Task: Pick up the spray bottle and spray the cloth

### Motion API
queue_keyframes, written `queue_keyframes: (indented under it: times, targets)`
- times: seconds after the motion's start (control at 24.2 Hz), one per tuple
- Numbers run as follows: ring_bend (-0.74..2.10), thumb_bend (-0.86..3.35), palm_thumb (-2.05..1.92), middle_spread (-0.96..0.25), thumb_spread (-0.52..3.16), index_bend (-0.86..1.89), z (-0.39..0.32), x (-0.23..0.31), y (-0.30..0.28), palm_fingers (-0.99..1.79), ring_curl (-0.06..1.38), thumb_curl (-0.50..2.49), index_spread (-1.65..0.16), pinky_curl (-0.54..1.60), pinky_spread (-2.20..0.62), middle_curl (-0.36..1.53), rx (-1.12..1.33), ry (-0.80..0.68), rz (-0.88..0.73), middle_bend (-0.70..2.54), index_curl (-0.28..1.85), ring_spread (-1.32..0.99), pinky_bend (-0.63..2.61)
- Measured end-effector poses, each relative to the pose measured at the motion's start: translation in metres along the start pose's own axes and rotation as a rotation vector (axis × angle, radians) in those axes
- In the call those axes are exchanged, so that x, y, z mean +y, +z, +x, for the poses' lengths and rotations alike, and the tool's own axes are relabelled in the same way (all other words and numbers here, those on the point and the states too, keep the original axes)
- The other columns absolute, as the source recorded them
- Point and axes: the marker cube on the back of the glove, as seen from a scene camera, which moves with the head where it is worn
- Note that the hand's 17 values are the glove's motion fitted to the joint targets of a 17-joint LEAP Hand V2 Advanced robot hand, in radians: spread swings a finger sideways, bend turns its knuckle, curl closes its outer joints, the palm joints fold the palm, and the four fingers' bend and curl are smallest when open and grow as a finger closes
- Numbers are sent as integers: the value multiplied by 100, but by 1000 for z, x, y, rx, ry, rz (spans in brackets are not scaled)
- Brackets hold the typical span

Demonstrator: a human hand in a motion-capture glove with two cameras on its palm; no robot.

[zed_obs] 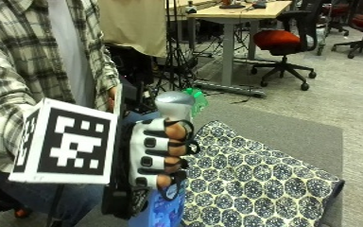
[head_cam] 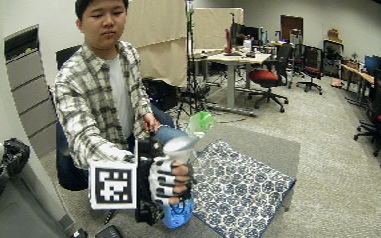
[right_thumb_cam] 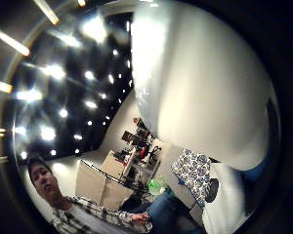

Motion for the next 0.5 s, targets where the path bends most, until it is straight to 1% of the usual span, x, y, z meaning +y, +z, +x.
queue_keyframes:
  times: [0.5]
  targets:
    - [61,-3,114,-14,10,30,-53,-16,8,126,51,77,-28,36,-12,56,150,-141,-127,60,58,-22,36]
